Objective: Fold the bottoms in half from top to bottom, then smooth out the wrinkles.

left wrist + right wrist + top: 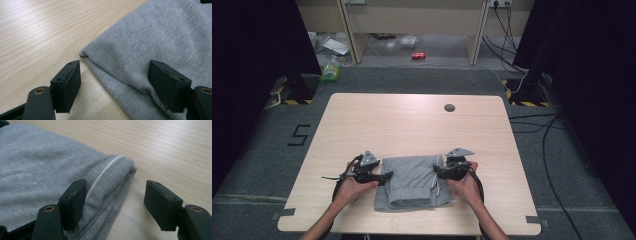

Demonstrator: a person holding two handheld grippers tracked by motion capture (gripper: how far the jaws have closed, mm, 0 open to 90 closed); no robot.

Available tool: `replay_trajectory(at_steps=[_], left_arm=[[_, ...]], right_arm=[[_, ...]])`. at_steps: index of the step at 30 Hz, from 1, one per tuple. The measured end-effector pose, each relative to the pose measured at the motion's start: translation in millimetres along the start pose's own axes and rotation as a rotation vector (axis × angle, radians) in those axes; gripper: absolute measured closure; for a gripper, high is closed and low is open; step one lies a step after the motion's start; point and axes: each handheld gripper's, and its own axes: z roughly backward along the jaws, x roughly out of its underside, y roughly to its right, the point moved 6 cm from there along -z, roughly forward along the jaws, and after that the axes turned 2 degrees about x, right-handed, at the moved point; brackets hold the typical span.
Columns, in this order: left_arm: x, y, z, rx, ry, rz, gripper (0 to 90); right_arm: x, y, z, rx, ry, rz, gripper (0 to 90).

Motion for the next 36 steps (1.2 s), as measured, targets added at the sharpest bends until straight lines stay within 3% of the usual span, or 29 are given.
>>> replay_trajectory(at_steps=[16,27,36], left_arm=[[-10.5,-8.2,-11.6,-0.008,0.000,0.007,25.4],[-23.1,-19.6,-25.1,-0.028,0.002,0.025,25.3],[-34.1,-30.3,-36.9,-0.041,0.005,0.037,25.3]], right_arm=[[-5.3,12.5,-6.0,0.012,0.005,-0.026,33.0],[-17.0,29.7,-18.6,0.015,0.008,-0.058,32.9],[-29.1,41.5,-29.7,0.051,0.011,-0.059,32.8]])
